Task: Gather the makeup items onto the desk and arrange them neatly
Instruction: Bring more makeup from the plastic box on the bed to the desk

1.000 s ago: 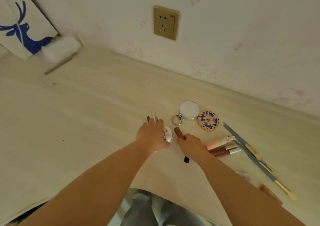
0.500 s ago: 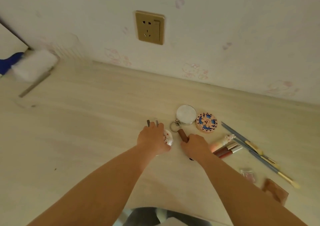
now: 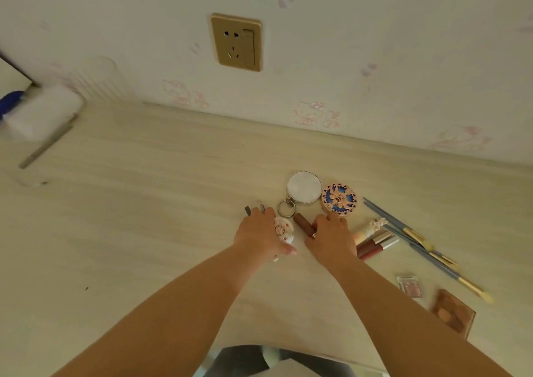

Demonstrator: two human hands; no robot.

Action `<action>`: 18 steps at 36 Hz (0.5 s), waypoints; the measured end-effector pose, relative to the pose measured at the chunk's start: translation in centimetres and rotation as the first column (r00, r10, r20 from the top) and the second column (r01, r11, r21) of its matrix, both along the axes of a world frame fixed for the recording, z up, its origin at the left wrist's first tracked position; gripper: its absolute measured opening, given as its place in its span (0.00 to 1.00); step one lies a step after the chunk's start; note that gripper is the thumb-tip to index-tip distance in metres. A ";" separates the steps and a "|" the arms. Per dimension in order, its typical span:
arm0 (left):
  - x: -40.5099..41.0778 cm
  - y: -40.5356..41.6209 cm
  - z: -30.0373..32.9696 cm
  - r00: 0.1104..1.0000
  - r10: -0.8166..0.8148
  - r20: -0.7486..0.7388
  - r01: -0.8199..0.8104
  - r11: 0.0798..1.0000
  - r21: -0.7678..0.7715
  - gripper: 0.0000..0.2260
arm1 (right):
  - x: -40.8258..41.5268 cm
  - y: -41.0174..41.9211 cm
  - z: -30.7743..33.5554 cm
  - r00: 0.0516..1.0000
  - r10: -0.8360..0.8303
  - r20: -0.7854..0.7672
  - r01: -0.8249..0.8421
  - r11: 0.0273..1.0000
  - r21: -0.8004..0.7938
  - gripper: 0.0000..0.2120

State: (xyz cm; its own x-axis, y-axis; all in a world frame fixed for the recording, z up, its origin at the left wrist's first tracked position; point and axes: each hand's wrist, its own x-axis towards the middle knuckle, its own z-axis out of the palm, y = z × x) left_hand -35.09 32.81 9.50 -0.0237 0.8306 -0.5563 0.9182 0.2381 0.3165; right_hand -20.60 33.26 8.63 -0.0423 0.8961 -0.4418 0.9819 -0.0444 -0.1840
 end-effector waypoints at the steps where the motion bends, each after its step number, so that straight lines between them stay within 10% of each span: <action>1: 0.1 -0.1 -0.1 1.000 0.007 0.018 -0.007 1.000 0.000 0.38 | 0.1 -0.1 0.0 1.000 0.004 -0.001 -0.004 1.000 0.011 0.17; 9: 0.9 -0.3 -0.2 0.984 0.000 0.180 0.005 1.000 -0.025 0.37 | 1.1 0.0 -0.1 0.999 0.019 -0.045 -0.015 0.995 0.097 0.16; 18: 0.0 -1.0 -1.1 0.983 -0.181 0.041 0.177 0.980 0.093 0.38 | 1.3 -0.6 0.2 0.996 0.067 -0.058 -0.054 0.979 0.199 0.13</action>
